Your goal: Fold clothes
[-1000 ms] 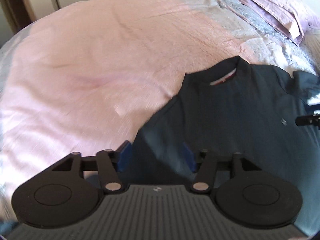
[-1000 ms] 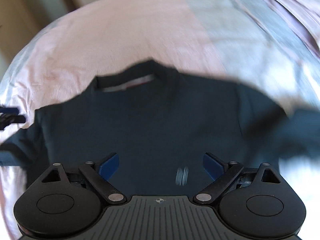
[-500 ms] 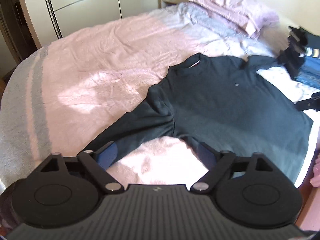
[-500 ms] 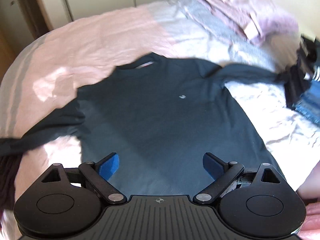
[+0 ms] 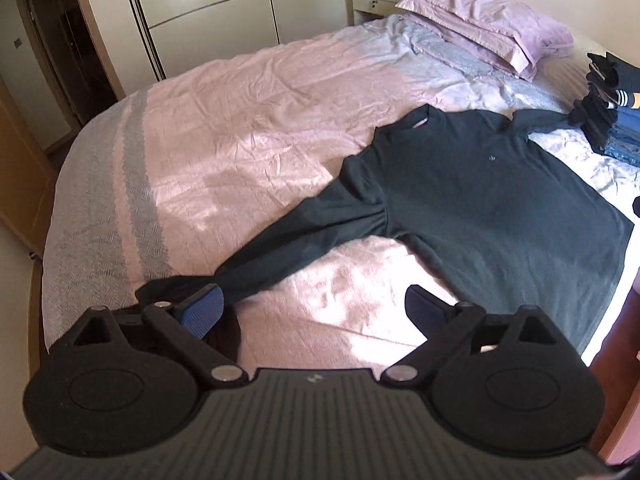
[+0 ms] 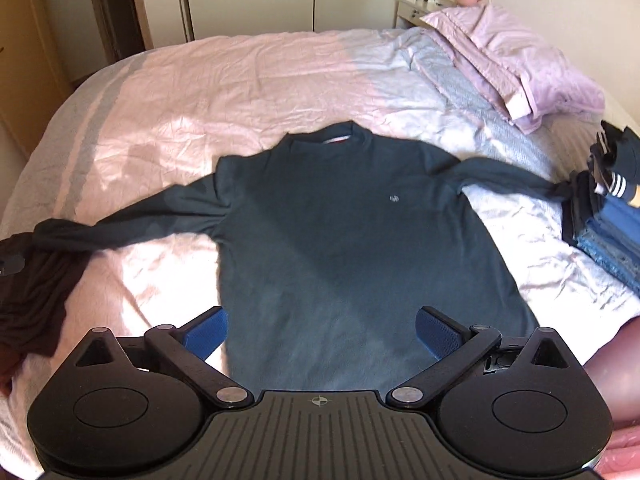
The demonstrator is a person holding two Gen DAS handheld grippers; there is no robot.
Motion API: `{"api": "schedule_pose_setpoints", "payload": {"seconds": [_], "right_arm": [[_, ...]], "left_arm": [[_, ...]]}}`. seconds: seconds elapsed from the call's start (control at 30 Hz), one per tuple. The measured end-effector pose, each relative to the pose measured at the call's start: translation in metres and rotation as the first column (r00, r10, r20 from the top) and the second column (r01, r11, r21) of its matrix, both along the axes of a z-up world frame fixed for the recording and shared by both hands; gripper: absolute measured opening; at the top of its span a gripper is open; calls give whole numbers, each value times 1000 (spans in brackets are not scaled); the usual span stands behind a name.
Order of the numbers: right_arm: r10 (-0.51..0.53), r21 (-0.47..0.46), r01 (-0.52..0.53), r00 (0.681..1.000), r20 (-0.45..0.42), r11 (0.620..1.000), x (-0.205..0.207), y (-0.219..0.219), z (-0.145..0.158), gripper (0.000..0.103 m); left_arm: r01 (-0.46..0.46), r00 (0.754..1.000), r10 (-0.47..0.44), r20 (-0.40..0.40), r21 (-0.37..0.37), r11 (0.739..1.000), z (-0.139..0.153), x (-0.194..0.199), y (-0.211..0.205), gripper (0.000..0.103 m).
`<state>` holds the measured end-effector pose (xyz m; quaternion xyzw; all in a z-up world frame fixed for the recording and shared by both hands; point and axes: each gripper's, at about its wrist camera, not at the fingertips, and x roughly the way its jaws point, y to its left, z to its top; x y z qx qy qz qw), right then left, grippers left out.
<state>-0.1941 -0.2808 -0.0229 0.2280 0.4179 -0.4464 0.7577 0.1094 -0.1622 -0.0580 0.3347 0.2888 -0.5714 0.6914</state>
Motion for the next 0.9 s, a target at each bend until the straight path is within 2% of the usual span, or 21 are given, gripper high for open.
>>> {"api": "schedule_pose_setpoints", "payload": {"seconds": [0.33, 0.5, 0.67, 0.9], "right_arm": [[72, 80, -73, 997, 23, 994, -8, 21, -21, 102], [96, 122, -98, 995, 16, 988, -8, 33, -36, 102], [67, 140, -66, 998, -1, 988, -12, 41, -42, 102], [-7, 121, 11, 999, -33, 993, -1, 50, -38, 102]], "left_arm": [[11, 998, -16, 68, 77, 997, 1, -24, 6, 96], [23, 997, -29, 67, 93, 995, -2, -28, 9, 96], [67, 996, -72, 50, 101, 993, -7, -27, 7, 96], [159, 986, -162, 46, 56, 986, 2, -6, -3, 96]]}}
